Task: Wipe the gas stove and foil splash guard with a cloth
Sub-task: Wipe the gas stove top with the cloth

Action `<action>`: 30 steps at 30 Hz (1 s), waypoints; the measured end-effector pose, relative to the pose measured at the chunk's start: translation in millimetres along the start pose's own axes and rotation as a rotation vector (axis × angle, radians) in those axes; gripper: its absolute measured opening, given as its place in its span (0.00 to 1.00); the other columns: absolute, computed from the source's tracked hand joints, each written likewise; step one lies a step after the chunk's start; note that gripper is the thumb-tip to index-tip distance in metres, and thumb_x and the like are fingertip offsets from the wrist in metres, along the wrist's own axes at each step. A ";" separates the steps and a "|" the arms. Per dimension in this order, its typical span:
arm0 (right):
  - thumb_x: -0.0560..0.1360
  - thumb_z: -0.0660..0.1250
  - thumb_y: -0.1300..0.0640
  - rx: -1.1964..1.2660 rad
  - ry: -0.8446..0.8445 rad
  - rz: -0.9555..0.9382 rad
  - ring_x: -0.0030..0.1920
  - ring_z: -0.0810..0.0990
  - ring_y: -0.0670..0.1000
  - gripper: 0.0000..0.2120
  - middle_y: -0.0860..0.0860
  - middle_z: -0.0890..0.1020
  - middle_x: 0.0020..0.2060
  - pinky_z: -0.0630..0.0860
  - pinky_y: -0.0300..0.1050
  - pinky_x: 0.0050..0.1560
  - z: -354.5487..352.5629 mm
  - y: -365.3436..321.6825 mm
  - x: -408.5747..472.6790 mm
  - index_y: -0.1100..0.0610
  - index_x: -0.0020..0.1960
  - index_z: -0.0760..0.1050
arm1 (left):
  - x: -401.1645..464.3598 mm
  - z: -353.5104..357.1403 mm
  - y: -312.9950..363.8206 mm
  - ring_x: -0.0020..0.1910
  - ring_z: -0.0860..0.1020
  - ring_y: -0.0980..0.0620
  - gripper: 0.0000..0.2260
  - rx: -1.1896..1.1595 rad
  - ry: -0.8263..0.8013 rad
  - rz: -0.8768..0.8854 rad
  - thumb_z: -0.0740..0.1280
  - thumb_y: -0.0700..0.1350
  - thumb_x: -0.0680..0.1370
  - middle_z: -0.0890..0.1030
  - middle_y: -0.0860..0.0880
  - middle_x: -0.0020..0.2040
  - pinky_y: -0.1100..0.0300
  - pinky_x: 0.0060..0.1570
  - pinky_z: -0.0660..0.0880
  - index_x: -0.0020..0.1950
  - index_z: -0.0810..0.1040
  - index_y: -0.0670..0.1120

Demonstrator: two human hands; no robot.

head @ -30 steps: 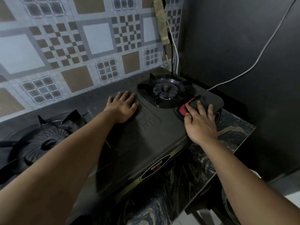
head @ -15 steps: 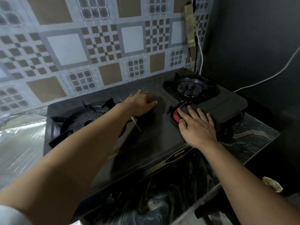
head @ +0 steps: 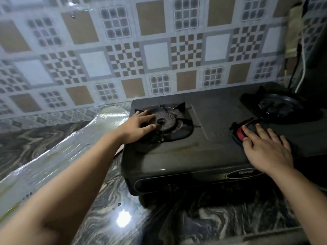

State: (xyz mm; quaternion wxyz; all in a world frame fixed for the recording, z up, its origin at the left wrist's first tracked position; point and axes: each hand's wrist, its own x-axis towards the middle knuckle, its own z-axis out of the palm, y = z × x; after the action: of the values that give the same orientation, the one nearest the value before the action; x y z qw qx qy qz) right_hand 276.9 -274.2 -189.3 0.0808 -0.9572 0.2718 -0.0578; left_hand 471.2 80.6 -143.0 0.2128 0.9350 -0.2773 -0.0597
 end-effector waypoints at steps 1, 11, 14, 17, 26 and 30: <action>0.79 0.43 0.42 -0.004 -0.003 -0.010 0.78 0.53 0.54 0.26 0.45 0.54 0.80 0.48 0.56 0.77 0.3 -4.1 -1.8 0.35 0.77 0.52 | -5.1 2.3 -9.0 0.80 0.49 0.46 0.33 0.024 -0.018 -0.031 0.59 0.67 0.74 0.55 0.49 0.81 0.49 0.78 0.47 0.77 0.63 0.59; 0.78 0.45 0.42 0.012 0.027 -0.037 0.78 0.54 0.53 0.26 0.45 0.55 0.79 0.50 0.55 0.76 9.2 -61.4 -30.7 0.35 0.77 0.54 | -2.4 7.9 -43.7 0.80 0.53 0.50 0.23 -0.030 0.007 0.080 0.52 0.61 0.81 0.58 0.48 0.80 0.54 0.77 0.49 0.77 0.58 0.64; 0.79 0.46 0.42 0.009 0.050 -0.028 0.78 0.54 0.52 0.26 0.45 0.56 0.79 0.49 0.54 0.76 14.3 -83.7 -41.9 0.35 0.76 0.54 | -2.1 11.5 -57.2 0.80 0.51 0.51 0.22 -0.041 0.027 0.140 0.55 0.59 0.82 0.57 0.47 0.80 0.55 0.77 0.48 0.77 0.60 0.61; 0.79 0.46 0.42 0.008 0.065 -0.015 0.78 0.54 0.52 0.25 0.45 0.56 0.79 0.49 0.55 0.76 19.1 -103.7 -52.3 0.35 0.76 0.56 | -0.5 15.7 -68.4 0.80 0.48 0.53 0.26 -0.071 0.003 0.156 0.56 0.63 0.79 0.54 0.52 0.81 0.49 0.78 0.46 0.77 0.62 0.58; 0.79 0.47 0.43 0.011 0.103 0.073 0.78 0.56 0.52 0.25 0.45 0.58 0.79 0.50 0.54 0.76 29.9 -161.5 -73.3 0.36 0.76 0.58 | 10.3 20.2 -82.2 0.80 0.45 0.51 0.25 -0.096 -0.039 0.233 0.47 0.61 0.83 0.52 0.52 0.81 0.53 0.77 0.42 0.76 0.67 0.54; 0.79 0.48 0.44 0.015 0.122 0.075 0.77 0.57 0.52 0.25 0.46 0.61 0.78 0.51 0.54 0.76 37.3 -196.9 -87.9 0.38 0.76 0.59 | 11.6 19.0 -82.1 0.80 0.44 0.50 0.26 -0.115 -0.060 0.245 0.47 0.62 0.82 0.52 0.50 0.81 0.52 0.77 0.41 0.76 0.67 0.53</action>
State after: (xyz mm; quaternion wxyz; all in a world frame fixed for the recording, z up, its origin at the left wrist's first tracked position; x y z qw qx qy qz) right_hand 309.0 -57.8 -195.2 0.0731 -0.9405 0.3113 -0.1152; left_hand 517.0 129.5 -195.4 0.2633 0.8781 -0.3919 -0.0771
